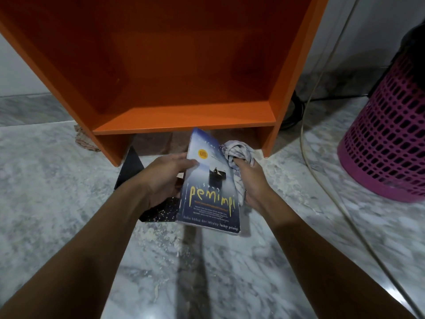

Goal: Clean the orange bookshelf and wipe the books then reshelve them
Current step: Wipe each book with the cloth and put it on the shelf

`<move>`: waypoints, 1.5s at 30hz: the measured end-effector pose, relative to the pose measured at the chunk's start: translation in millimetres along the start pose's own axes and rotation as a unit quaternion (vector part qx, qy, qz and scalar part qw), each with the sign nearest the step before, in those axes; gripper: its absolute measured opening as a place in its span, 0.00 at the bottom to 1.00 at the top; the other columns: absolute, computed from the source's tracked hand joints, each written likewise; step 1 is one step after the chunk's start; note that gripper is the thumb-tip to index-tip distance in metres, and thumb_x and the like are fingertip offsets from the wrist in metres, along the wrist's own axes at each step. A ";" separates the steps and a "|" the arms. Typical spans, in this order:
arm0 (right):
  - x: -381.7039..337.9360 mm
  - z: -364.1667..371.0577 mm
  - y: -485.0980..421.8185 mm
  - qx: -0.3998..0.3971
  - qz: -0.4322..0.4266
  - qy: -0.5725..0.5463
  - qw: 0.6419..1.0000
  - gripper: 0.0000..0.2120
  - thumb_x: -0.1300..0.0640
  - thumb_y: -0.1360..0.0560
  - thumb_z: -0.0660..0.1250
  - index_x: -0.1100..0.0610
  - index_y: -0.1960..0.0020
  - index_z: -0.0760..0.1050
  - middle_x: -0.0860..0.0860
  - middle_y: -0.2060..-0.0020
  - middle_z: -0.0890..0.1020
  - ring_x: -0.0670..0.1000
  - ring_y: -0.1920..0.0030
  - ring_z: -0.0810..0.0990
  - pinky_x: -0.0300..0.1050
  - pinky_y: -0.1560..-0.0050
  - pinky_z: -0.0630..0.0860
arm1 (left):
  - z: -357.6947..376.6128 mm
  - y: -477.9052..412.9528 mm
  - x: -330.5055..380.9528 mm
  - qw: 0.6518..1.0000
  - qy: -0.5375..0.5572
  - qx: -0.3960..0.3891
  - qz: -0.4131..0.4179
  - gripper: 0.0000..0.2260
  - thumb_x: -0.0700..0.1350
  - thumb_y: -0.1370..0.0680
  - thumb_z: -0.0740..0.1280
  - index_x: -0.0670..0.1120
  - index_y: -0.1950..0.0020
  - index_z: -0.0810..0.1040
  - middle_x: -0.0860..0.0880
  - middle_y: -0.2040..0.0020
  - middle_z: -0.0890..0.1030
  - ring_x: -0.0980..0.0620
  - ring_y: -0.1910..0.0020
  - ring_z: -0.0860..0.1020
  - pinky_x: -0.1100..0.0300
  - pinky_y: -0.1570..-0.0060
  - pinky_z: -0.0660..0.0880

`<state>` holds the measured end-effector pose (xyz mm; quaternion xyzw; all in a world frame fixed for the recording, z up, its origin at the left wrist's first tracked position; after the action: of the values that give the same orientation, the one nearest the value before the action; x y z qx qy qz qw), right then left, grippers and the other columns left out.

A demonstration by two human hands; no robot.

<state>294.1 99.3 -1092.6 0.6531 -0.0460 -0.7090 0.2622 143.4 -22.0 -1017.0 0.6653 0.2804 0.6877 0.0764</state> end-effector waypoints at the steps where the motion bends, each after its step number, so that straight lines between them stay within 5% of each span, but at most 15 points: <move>1: -5.6 -0.5 -0.7 0.009 -0.029 0.036 0.999 0.08 0.53 0.29 0.70 0.48 0.50 0.82 0.51 0.55 0.86 0.53 0.52 0.85 0.54 0.46 0.81 | -2.3 -2.8 2.9 1.000 -0.024 0.012 -0.011 0.08 0.45 0.19 0.64 0.45 0.44 0.80 0.43 0.52 0.82 0.45 0.59 0.79 0.52 0.59 0.74; 4: -21.0 9.5 0.1 0.005 -0.121 0.121 0.985 0.12 0.62 0.24 0.66 0.53 0.42 0.80 0.48 0.50 0.84 0.48 0.49 0.82 0.45 0.44 0.78 | -6.0 -8.7 14.0 0.998 -0.057 0.028 -0.022 0.07 0.46 0.21 0.67 0.43 0.50 0.78 0.38 0.52 0.76 0.43 0.57 0.74 0.49 0.61 0.72; 8: -30.5 19.4 8.5 0.044 -0.235 0.241 0.941 0.13 0.67 0.25 0.67 0.61 0.41 0.79 0.56 0.47 0.78 0.55 0.47 0.79 0.42 0.46 0.75 | -1.9 -14.5 22.5 0.998 -0.056 0.033 -0.016 0.10 0.44 0.20 0.66 0.39 0.43 0.78 0.37 0.44 0.82 0.40 0.56 0.80 0.46 0.57 0.76; 11: -30.6 32.6 32.6 0.000 -0.274 0.229 0.934 0.17 0.71 0.26 0.66 0.63 0.38 0.77 0.52 0.49 0.74 0.50 0.50 0.76 0.28 0.53 0.70 | -7.0 -17.7 22.4 0.996 -0.064 0.058 -0.018 0.05 0.44 0.19 0.65 0.44 0.50 0.77 0.40 0.52 0.83 0.43 0.63 0.80 0.51 0.64 0.75; 13: -27.2 46.2 57.9 -0.066 -0.327 0.237 0.912 0.22 0.73 0.28 0.66 0.63 0.35 0.76 0.51 0.48 0.73 0.47 0.48 0.73 0.26 0.48 0.68 | -14.7 -18.1 18.9 0.994 -0.066 0.079 -0.022 0.05 0.44 0.20 0.66 0.44 0.53 0.77 0.43 0.55 0.82 0.46 0.66 0.80 0.54 0.66 0.75; 17: -5.6 84.7 127.8 -0.289 -0.482 0.338 0.755 0.28 0.73 0.34 0.74 0.58 0.36 0.77 0.52 0.41 0.68 0.52 0.40 0.72 0.41 0.46 0.75 | -27.5 -16.6 11.5 0.990 -0.066 0.121 -0.029 0.06 0.43 0.21 0.67 0.42 0.47 0.81 0.43 0.53 0.84 0.43 0.59 0.83 0.52 0.64 0.80; 19: -13.0 93.2 142.9 -0.313 -0.530 0.352 0.706 0.28 0.70 0.35 0.76 0.57 0.37 0.78 0.54 0.40 0.68 0.53 0.41 0.73 0.44 0.51 0.78 | -31.3 -14.3 11.8 0.988 -0.078 0.134 -0.023 0.05 0.42 0.21 0.67 0.43 0.48 0.81 0.43 0.53 0.85 0.42 0.57 0.84 0.51 0.64 0.80; 23: -57.5 85.0 100.1 -0.167 -0.495 0.276 0.807 0.21 0.67 0.33 0.74 0.60 0.41 0.80 0.49 0.44 0.69 0.47 0.49 0.73 0.34 0.53 0.71 | -37.6 -11.2 17.4 0.986 -0.092 0.137 0.000 0.06 0.38 0.22 0.66 0.43 0.55 0.83 0.41 0.56 0.84 0.42 0.57 0.82 0.50 0.54 0.78; 27: -47.9 96.8 83.7 -0.154 -0.430 0.324 0.828 0.21 0.65 0.31 0.71 0.58 0.39 0.80 0.46 0.46 0.70 0.49 0.53 0.76 0.41 0.58 0.73 | -42.8 -4.4 25.0 0.986 -0.080 0.149 -0.008 0.04 0.41 0.22 0.67 0.43 0.54 0.81 0.41 0.56 0.83 0.43 0.63 0.80 0.53 0.64 0.79; 29: -38.9 106.9 105.5 -0.220 -0.475 0.339 0.782 0.19 0.63 0.33 0.74 0.56 0.42 0.82 0.50 0.46 0.74 0.54 0.51 0.78 0.48 0.59 0.78 | -50.8 -1.6 25.4 0.984 -0.069 0.163 -0.003 0.05 0.41 0.21 0.67 0.42 0.50 0.81 0.40 0.52 0.84 0.40 0.60 0.81 0.51 0.60 0.79; 32: -17.4 122.5 149.2 -0.330 -0.568 0.422 0.625 0.15 0.61 0.38 0.77 0.55 0.51 0.84 0.55 0.48 0.78 0.57 0.52 0.78 0.49 0.66 0.76 | -52.8 0.4 24.5 0.986 -0.078 0.150 0.016 0.05 0.42 0.19 0.65 0.45 0.48 0.80 0.42 0.50 0.84 0.39 0.56 0.83 0.47 0.56 0.80; 34: -10.8 126.0 171.9 -0.369 -0.605 0.410 0.574 0.12 0.60 0.37 0.77 0.55 0.54 0.83 0.56 0.51 0.79 0.57 0.54 0.77 0.49 0.67 0.73 | -51.3 1.3 25.5 0.983 -0.097 0.153 0.029 0.04 0.42 0.19 0.65 0.47 0.50 0.79 0.44 0.51 0.84 0.42 0.57 0.82 0.48 0.56 0.80; 39: -7.6 126.7 166.9 -0.283 -0.618 0.345 0.647 0.21 0.63 0.38 0.78 0.57 0.45 0.83 0.56 0.44 0.74 0.57 0.46 0.76 0.48 0.56 0.75 | -57.5 4.4 17.9 0.986 -0.051 0.156 0.003 0.06 0.42 0.19 0.65 0.44 0.46 0.80 0.41 0.47 0.83 0.38 0.54 0.82 0.48 0.58 0.81; 42: 4.5 105.9 133.4 -0.173 -0.531 0.288 0.778 0.25 0.67 0.34 0.75 0.60 0.38 0.79 0.52 0.42 0.70 0.55 0.43 0.75 0.45 0.48 0.75 | -58.1 6.6 13.5 0.989 -0.016 0.148 -0.003 0.07 0.42 0.19 0.64 0.43 0.43 0.79 0.40 0.45 0.82 0.39 0.56 0.82 0.47 0.58 0.81; 45: 25.0 71.5 92.9 -0.019 -0.301 0.172 0.938 0.17 0.69 0.26 0.68 0.64 0.37 0.77 0.50 0.45 0.72 0.50 0.47 0.75 0.37 0.48 0.72 | -58.1 9.0 8.5 0.988 -0.009 0.156 0.001 0.05 0.42 0.19 0.64 0.45 0.46 0.79 0.43 0.49 0.83 0.41 0.57 0.82 0.48 0.58 0.81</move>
<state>254.9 -11.1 -1067.1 0.7435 0.2118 -0.6321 0.0532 89.2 -41.9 -1002.8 0.6753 0.3830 0.6298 -0.0265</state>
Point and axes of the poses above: each hand's wrist, its own y-axis away from the middle knuckle, its own z-axis out of the palm, x = y × z, the point moved 8 cm from there along -y, towards the middle knuckle
